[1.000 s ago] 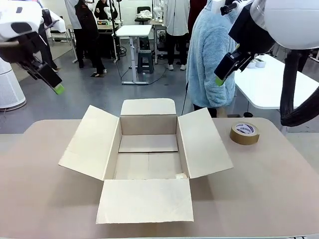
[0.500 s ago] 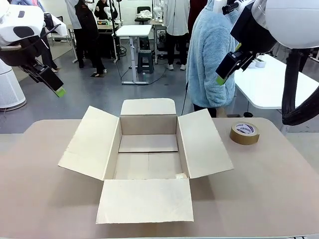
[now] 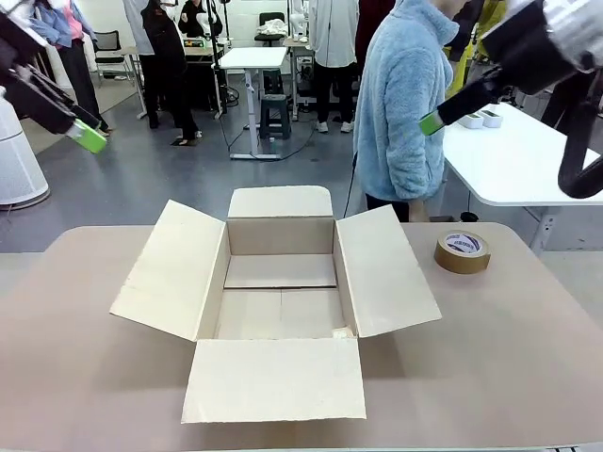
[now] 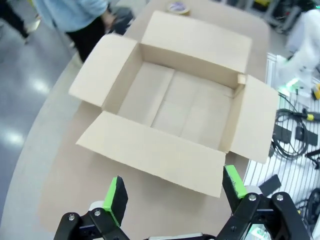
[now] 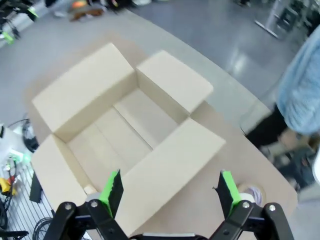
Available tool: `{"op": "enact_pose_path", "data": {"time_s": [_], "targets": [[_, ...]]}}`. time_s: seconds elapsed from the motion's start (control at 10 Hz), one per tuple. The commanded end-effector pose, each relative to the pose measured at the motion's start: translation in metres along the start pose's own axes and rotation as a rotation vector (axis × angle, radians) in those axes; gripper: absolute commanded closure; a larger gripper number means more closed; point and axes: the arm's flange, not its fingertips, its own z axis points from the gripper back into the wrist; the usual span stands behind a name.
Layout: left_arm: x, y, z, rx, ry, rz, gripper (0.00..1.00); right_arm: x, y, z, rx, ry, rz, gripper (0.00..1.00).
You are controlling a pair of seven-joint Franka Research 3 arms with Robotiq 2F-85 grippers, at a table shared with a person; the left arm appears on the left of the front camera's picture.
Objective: Wrap the clocks to prevent damage.
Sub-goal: Open the side flaps of the Package Box.
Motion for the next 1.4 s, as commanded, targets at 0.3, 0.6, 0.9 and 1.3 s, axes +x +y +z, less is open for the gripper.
{"op": "enact_pose_path", "data": {"time_s": [0.3, 0.6, 0.9, 1.3], "targets": [[-0.047, 0.068, 0.005, -0.186, -0.172, -0.062, 0.0, -0.054, -0.049, 0.012, 0.273, -0.213, 0.008, 0.0], [-0.065, 0.064, 0.005, -0.177, -0.176, -0.044, 0.0, -0.052, -0.051, 0.018, 0.254, -0.213, -0.004, 0.0], [-0.067, 0.071, 0.01, -0.173, -0.19, -0.028, 0.0, -0.052, -0.051, 0.018, 0.254, -0.213, -0.004, 0.0], [-0.08, 0.055, 0.01, -0.181, -0.2, -0.079, 1.0, -0.062, -0.056, 0.024, 0.268, -0.215, -0.019, 1.0]]}}
